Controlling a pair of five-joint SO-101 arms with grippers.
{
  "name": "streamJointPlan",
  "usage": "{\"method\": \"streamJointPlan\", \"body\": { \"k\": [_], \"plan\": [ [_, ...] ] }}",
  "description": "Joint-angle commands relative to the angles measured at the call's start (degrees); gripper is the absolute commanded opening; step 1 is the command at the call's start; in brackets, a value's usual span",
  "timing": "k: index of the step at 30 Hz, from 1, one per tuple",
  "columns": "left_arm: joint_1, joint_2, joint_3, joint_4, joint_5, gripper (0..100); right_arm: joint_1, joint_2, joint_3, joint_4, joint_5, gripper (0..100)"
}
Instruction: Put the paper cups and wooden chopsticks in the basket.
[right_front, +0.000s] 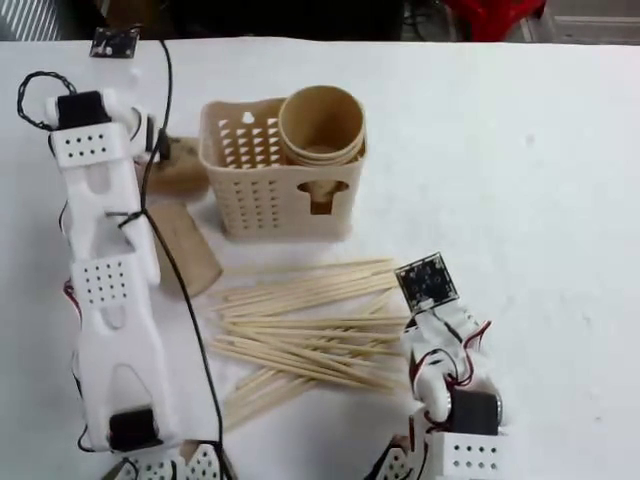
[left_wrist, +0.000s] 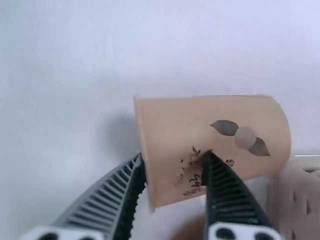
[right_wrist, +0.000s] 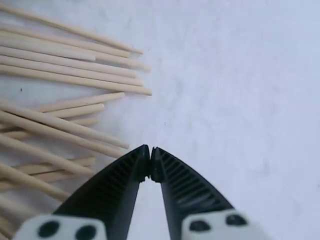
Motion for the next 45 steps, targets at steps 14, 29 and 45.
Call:
{"method": "streamJointPlan", "body": {
  "k": [14,29,45],
  "plan": [
    [-3.6,-15.4,5.3,1.3,2.5,2,0.8,-0.6,1.5,-6.2,-0.1,1.8],
    [-7.2,-46.9,39.7,1.3,-3.5,13,0.8,-0.6,1.6,-6.3,-0.1,1.8],
    [-7.1,-39.3,45.6,-2.5,-8.4,23,0.8,-0.6,1.7,-6.2,0.0,1.8]
  ]
}}
